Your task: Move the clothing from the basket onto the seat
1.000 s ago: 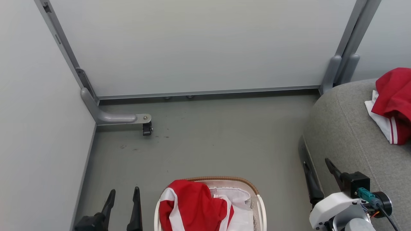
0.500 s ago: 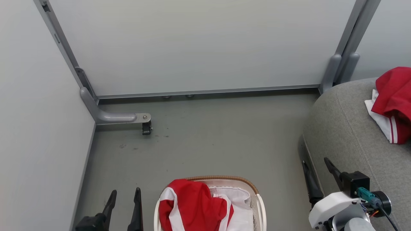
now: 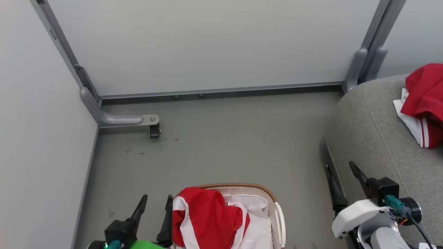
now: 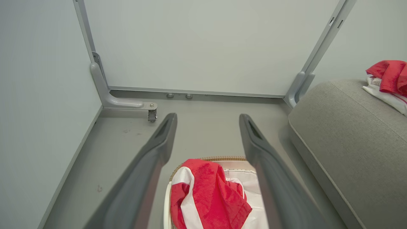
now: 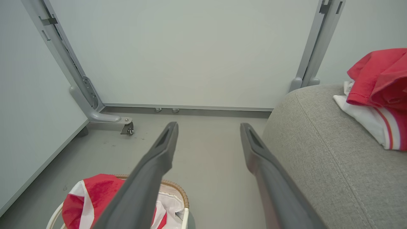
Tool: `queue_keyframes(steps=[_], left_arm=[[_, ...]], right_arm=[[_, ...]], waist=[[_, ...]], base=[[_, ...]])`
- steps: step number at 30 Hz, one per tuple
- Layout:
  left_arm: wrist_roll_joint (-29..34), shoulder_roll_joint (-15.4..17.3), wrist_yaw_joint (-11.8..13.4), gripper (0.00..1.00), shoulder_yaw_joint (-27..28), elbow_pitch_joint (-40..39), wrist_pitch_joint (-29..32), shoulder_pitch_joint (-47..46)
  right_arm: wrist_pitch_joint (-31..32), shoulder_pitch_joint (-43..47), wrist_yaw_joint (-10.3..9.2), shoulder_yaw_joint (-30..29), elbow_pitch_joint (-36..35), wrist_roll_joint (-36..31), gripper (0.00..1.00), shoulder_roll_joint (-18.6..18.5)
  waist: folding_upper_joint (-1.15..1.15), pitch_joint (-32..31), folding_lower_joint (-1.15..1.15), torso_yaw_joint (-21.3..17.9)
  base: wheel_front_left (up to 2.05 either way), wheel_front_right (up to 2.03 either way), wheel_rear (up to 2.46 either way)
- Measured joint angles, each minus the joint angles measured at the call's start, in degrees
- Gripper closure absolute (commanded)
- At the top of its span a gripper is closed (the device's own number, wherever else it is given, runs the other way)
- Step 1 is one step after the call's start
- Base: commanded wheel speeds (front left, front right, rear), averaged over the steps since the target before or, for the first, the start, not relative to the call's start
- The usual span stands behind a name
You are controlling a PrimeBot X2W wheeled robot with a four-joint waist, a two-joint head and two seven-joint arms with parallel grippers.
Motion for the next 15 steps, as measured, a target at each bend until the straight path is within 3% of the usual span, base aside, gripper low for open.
queue_keyframes(steps=[15], left_arm=[[1.1, -0.2, -0.3, 0.00, -16.6, 17.0, 0.4, -17.3]], right_arm=[[0.0, -7.2, 0.00, -0.1, -3.8, -1.0, 0.00, 0.0]], waist=[[0.00, 9.7, 0.00, -4.2]], base=[[0.00, 0.00, 0.00]])
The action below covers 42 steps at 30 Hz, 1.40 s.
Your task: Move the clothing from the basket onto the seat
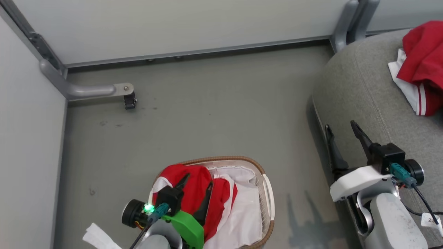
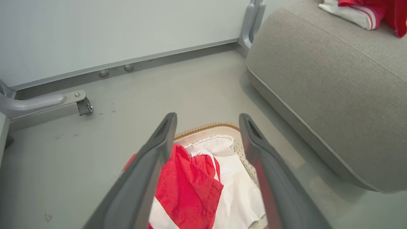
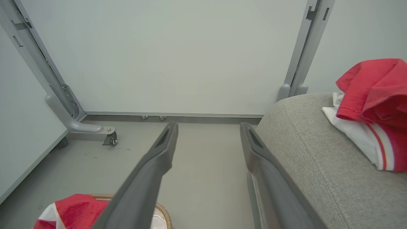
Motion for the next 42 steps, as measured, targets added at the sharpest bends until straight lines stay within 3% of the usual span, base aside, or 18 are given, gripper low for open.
queue_keyframes(steps=[12, 19, 30, 42], left_arm=[[-7.2, -0.1, 0.1, 0.00, -9.9, 15.0, 5.6, -12.3], [-12.7, -0.1, 2.2, 0.00, -14.2, 19.0, 9.2, -18.0], [-18.0, 0.0, 8.6, 0.00, -15.3, 29.1, 11.0, -23.8], [-20.8, 0.0, 9.9, 0.00, -16.2, 33.6, 10.7, -27.8]], right_arm=[[0.0, -6.5, 0.00, 1.5, -3.0, 0.7, 0.00, 0.0], [0.0, -9.2, 0.00, 2.2, -5.0, 2.1, 0.00, -0.1], [0.0, -12.2, 0.00, 4.4, -5.8, 4.6, 0.00, 0.0], [0.0, -13.8, 0.00, 5.8, -6.5, 7.0, 0.00, 0.0]], waist=[[0.00, 11.5, 0.00, -4.8], [0.00, 18.5, 0.01, -7.3], [0.00, 26.8, 0.01, -11.0], [0.00, 31.2, 0.01, -14.0]], base=[[0.00, 0.00, 0.00], [0.00, 0.00, 0.00], [0.00, 0.00, 0.00], [0.00, 0.00, 0.00]])
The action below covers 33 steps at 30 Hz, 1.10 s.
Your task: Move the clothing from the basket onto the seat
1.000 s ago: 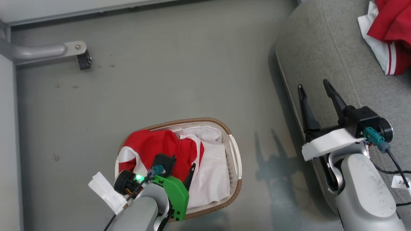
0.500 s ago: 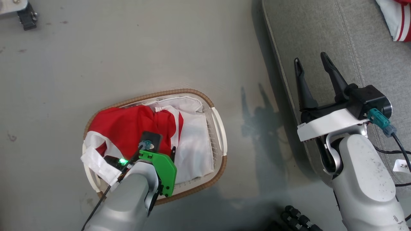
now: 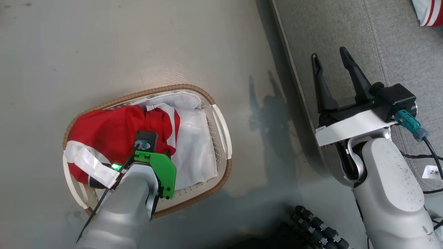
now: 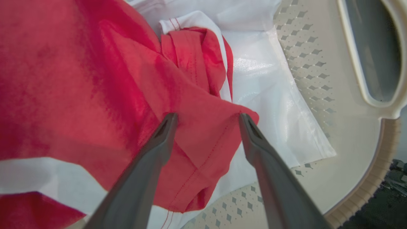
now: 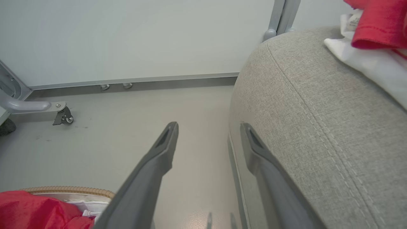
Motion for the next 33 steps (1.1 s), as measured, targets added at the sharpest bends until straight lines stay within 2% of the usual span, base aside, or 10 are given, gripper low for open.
queue_keyframes(steps=[12, 16, 19, 20, 21, 22, 26, 33], left_arm=[[0.3, 0.1, 3.3, 0.00, -1.0, 3.4, -0.3, -5.4], [0.5, 0.4, 5.3, 0.00, -1.3, 3.9, 1.4, -6.2], [0.4, 0.6, 5.8, 0.00, -1.3, 4.2, 3.1, -6.4], [0.2, 0.6, 5.8, 0.51, -1.3, 4.3, 3.6, -6.4], [0.2, 0.6, 5.8, 0.62, -1.3, 4.3, 3.6, -6.5], [0.1, 0.6, 5.5, 1.00, -1.3, 4.4, 3.8, -6.5], [-0.1, 0.6, 4.8, 1.00, -1.5, 4.4, 2.1, -6.5], [-1.4, 0.3, 2.1, 1.00, -1.5, 2.8, -2.8, -5.0]], right_arm=[[0.0, -1.1, 0.00, 0.5, -1.2, 0.8, 0.00, 0.0], [0.0, -1.2, 0.00, 0.9, -1.5, 1.7, 0.00, 0.0], [0.0, -1.4, 0.00, 1.0, -1.6, 1.8, 0.00, 0.0], [0.0, -1.5, 0.00, 1.0, -1.7, 1.9, 0.00, 0.0], [0.0, -1.5, 0.00, 0.9, -1.7, 2.0, 0.00, 0.0], [0.0, -1.6, 0.00, 0.9, -1.7, 2.0, 0.00, 0.0], [0.0, -1.6, 0.00, 0.4, -1.3, 2.0, 0.00, 0.0], [0.0, -1.5, 0.00, 0.2, -0.1, 1.8, 0.00, 0.0]], waist=[[0.00, 4.2, 0.00, -1.0], [0.00, 5.4, 0.00, -1.3], [0.00, 6.1, 0.00, -1.5], [0.00, 6.3, 0.00, -1.5], [0.00, 6.4, 0.00, -1.5], [0.00, 6.5, 0.00, -1.5], [0.00, 6.2, -0.01, -1.1], [0.00, 4.0, -0.01, 0.0]], base=[[0.00, 0.00, 0.00], [0.00, 0.00, 0.00], [0.00, 0.00, 0.00], [0.00, 0.00, 0.00], [0.00, 0.00, 0.00], [0.00, 0.00, 0.00], [0.00, 0.00, 0.00], [0.00, 0.00, 0.00]])
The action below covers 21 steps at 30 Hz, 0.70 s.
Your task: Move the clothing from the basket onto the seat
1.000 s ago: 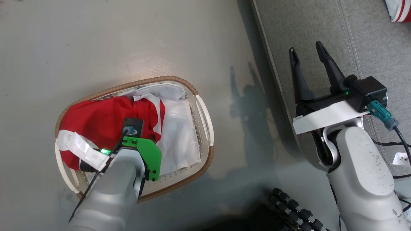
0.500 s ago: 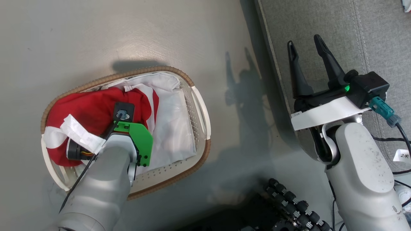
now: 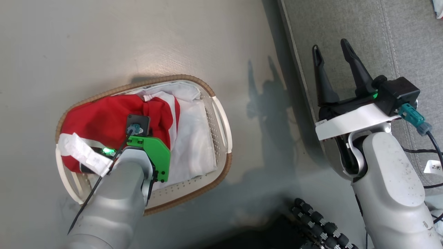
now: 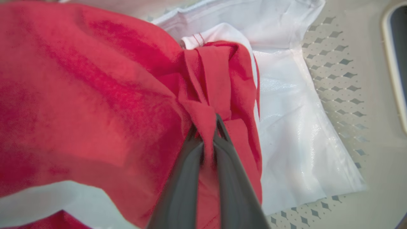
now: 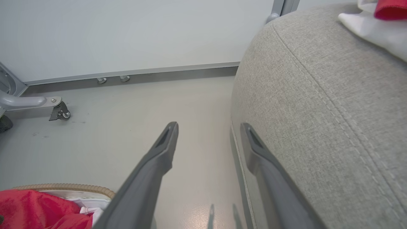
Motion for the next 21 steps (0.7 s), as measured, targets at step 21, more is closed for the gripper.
queue_keyframes(steps=[21], left_arm=[[2.8, 2.0, -5.6, 1.00, -5.4, -16.3, -8.0, 11.3]], right_arm=[[0.0, 9.3, 0.00, -2.3, 6.5, -5.5, 0.00, 0.1]], waist=[[0.00, -19.0, 0.00, 5.1]], base=[[0.00, 0.00, 0.00]])
